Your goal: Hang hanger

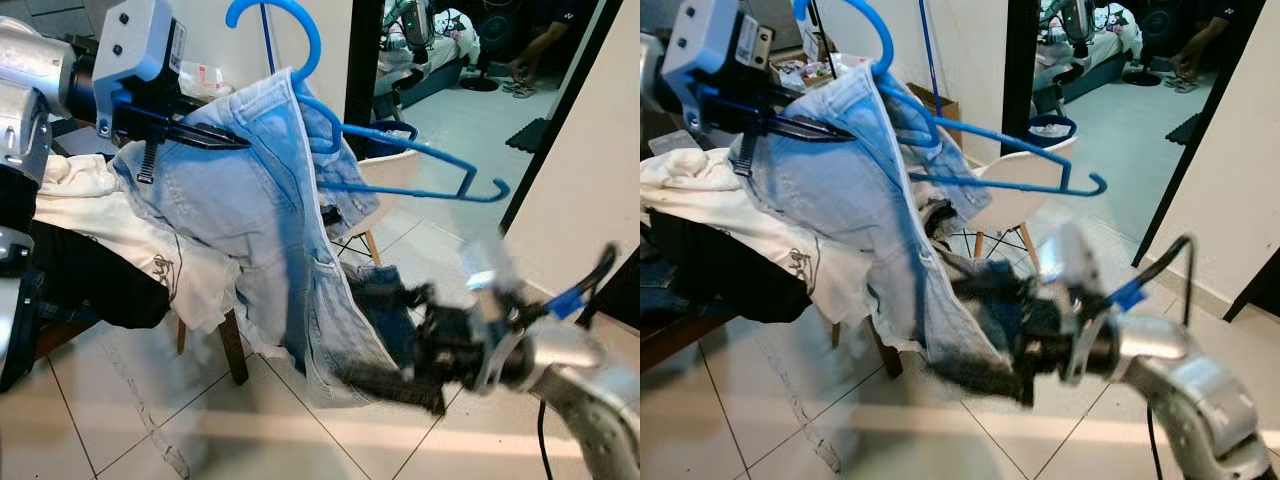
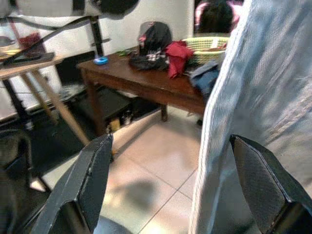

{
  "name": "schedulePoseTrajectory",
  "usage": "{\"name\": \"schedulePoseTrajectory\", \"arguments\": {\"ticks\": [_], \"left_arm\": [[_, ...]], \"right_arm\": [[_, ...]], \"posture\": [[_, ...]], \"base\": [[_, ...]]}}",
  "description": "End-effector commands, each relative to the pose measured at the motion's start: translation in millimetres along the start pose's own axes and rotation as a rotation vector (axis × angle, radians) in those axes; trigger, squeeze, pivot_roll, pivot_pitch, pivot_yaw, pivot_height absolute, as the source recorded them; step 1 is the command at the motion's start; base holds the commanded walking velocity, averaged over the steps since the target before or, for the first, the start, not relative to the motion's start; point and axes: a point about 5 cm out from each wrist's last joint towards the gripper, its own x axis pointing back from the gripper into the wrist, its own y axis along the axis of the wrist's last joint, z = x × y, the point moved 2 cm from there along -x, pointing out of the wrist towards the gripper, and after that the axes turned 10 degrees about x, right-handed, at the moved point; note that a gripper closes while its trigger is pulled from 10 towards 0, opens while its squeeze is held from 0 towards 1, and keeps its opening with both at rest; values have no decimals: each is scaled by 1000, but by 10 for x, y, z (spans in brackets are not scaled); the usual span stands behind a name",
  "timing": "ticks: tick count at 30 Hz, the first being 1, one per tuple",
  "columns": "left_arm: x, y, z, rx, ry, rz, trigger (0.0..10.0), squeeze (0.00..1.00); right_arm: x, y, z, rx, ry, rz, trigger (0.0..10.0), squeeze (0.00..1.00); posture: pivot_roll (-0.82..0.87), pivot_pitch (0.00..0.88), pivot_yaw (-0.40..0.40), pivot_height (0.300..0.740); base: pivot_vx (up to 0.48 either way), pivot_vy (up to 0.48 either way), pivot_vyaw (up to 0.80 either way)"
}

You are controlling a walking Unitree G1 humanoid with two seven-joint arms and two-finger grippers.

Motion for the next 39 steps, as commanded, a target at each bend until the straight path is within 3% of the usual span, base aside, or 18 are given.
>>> {"name": "schedulePoseTrajectory", "arguments": {"ticks": [1,6,7,9,10,11,13,14,15,23,28,30,32,33,38,39], "left_arm": [[52,113,50,-39,7,-16,0,0],[67,110,59,-40,12,-10,0,0],[74,109,63,-41,14,-7,0,0],[74,109,63,-41,14,-7,0,0],[80,111,70,-41,17,-5,0,0],[91,120,77,-41,20,-4,0,0],[99,127,81,-41,21,-4,0,0],[136,136,92,-39,30,2,0,0],[175,145,104,-37,40,9,0,0],[302,167,144,-29,76,36,0,0],[382,149,134,-1,90,48,0,0],[391,130,120,10,89,48,0,0],[391,130,120,10,89,48,0,0],[391,124,118,16,89,44,0,0],[390,125,115,23,89,33,0,0],[395,126,111,30,91,18,0,0]], "right_arm": [[-31,-39,50,-2,26,41,10000,0],[11,-167,40,4,9,160,10000,0],[50,-248,-15,32,-32,243,10000,0],[50,-248,-15,32,-32,243,10000,0],[101,-338,-75,63,-71,332,8667,0],[155,-419,-139,93,-109,408,4784,0],[190,-466,-175,110,-130,453,4784,0],[225,-506,-203,124,-147,491,1098,0],[248,-528,-220,133,-158,513,0,0],[292,-545,-239,138,-177,528,0,0],[323,-483,-327,151,-242,483,0,0],[357,-418,-431,164,-316,435,0,0],[357,-418,-431,164,-316,435,0,0],[423,-343,-552,180,-405,383,0,0],[484,-285,-642,191,-477,345,0,0],[603,-184,-774,206,-591,288,0,0]], "posture": [[0,27,25,740],[-1,27,28,740],[-2,27,29,740],[-2,27,29,740],[0,29,31,740],[1,33,33,740],[1,33,33,740],[2,35,39,740],[4,36,41,740],[23,49,45,740],[25,56,43,740],[24,57,42,740],[24,57,42,740],[23,61,40,740],[21,60,39,740],[20,62,37,740]], "base": [[0,0,0],[0,0,0],[0,0,0],[0,0,0],[0,0,0],[0,0,0],[0,0,0],[0,0,0],[0,0,0],[0,0,0],[0,0,0],[0,0,0],[0,0,0],[0,0,0],[0,0,0],[0,0,0]]}}
